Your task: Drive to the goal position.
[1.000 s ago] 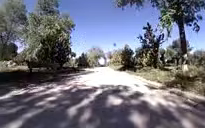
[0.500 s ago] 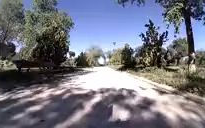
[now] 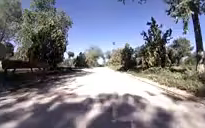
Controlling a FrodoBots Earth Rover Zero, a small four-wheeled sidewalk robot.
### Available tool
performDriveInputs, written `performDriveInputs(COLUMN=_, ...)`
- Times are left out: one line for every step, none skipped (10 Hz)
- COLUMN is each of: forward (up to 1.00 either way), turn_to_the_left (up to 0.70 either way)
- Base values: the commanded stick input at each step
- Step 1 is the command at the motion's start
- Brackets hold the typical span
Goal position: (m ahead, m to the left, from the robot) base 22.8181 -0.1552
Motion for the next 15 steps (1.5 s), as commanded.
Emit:
performDriveInputs(forward=1.0, turn_to_the_left=0.03)
performDriveInputs(forward=1.0, turn_to_the_left=0.03)
performDriveInputs(forward=1.0, turn_to_the_left=0.03)
performDriveInputs(forward=1.0, turn_to_the_left=0.03)
performDriveInputs(forward=1.0, turn_to_the_left=0.03)
performDriveInputs(forward=1.0, turn_to_the_left=0.03)
performDriveInputs(forward=1.0, turn_to_the_left=0.03)
performDriveInputs(forward=1.0, turn_to_the_left=0.03)
performDriveInputs(forward=1.0, turn_to_the_left=0.03)
performDriveInputs(forward=1.0, turn_to_the_left=0.03)
performDriveInputs(forward=1.0, turn_to_the_left=0.03)
performDriveInputs(forward=1.0, turn_to_the_left=0.03)
performDriveInputs(forward=1.0, turn_to_the_left=0.03)
performDriveInputs(forward=1.0, turn_to_the_left=0.03)
performDriveInputs(forward=1.0, turn_to_the_left=0.03)
